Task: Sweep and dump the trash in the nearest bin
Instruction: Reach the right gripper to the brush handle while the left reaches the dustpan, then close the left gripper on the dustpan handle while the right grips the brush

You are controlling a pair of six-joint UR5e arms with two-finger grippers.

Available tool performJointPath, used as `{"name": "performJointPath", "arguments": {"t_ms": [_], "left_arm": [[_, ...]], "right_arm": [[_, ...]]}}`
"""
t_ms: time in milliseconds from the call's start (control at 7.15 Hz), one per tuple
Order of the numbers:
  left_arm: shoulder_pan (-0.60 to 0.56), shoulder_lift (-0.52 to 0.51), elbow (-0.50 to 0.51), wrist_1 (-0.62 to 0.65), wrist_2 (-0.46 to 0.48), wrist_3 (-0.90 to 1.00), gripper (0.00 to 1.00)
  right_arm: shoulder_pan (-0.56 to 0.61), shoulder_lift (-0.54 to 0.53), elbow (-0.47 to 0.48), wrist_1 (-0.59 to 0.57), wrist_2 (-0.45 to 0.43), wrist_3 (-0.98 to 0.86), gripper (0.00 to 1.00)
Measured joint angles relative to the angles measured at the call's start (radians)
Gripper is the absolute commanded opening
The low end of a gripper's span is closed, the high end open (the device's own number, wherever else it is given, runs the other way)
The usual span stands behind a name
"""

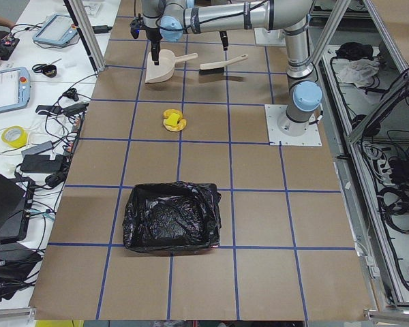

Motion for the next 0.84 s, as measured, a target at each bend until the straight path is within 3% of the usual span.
{"name": "performJointPath", "arguments": {"t_ms": [280,839], "left_arm": [[-0.089,-0.058,-0.002,0.041,-0.006,-0.057,1.00],[-0.202,-0.131,-0.028,0.060,-0.031,-0.114,1.00]], "right_arm": [[0.064,0.019,0.034,-0.058,0.003,0.007,0.85],[0.087,0.031,0.102,-0.123,0.006,0.011,0.81]]}}
